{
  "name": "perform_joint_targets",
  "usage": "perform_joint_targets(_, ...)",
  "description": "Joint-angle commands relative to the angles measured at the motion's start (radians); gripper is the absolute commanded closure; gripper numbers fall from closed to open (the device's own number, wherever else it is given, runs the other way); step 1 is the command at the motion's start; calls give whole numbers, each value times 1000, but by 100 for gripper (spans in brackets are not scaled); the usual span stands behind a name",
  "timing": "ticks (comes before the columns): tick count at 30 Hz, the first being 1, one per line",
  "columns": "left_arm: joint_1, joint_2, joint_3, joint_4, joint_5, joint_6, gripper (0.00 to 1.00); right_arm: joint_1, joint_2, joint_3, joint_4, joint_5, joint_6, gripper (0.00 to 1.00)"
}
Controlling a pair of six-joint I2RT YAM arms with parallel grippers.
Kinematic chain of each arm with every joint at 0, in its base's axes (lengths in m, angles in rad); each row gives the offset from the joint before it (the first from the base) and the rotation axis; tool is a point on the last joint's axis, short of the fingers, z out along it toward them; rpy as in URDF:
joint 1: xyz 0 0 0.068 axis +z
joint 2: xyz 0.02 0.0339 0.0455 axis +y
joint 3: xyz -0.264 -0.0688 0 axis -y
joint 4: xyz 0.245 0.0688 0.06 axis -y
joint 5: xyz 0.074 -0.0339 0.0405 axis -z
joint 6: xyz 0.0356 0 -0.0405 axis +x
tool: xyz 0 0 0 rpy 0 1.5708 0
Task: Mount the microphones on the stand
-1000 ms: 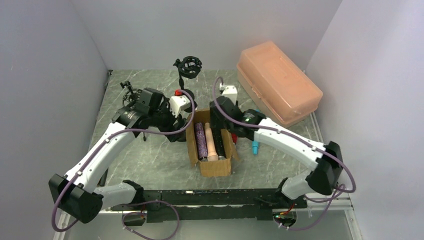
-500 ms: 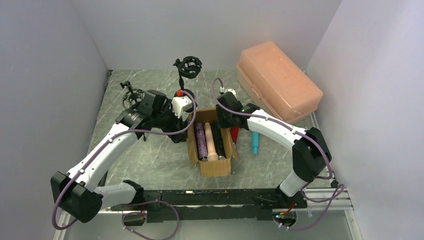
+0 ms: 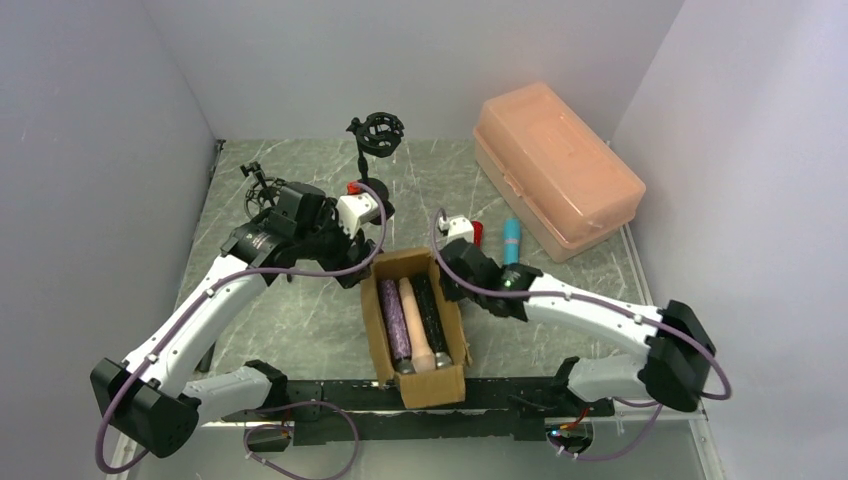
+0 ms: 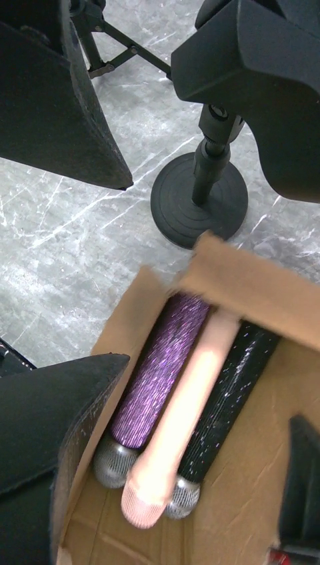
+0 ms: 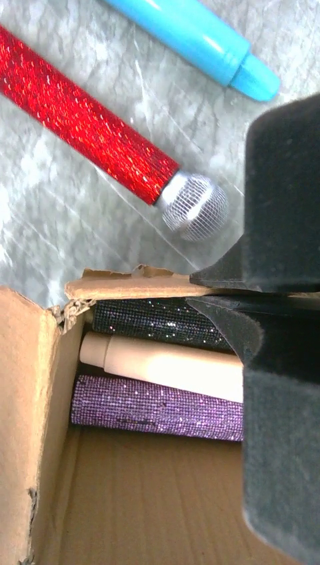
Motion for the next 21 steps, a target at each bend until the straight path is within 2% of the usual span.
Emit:
perform_joint_targets(1, -5, -19, 17, -4, 12, 32, 0, 109, -127, -69, 92, 85, 35, 100)
perform_joint_targets(5, -5, -12, 43, -17, 56, 99, 0, 178, -150, -37, 105, 133, -8, 100)
perform_joint_targets(11, -21, 1, 100, -73, 95, 190, 0, 282, -79, 103, 100, 263, -69, 100)
perform_joint_targets(17, -25, -23, 92, -148, 75, 287, 0, 312, -25, 200, 151, 314, -119, 100)
perform_joint_targets(21, -25, -72, 52, -139, 4, 318, 1, 325, 3, 243, 169, 324, -141, 100)
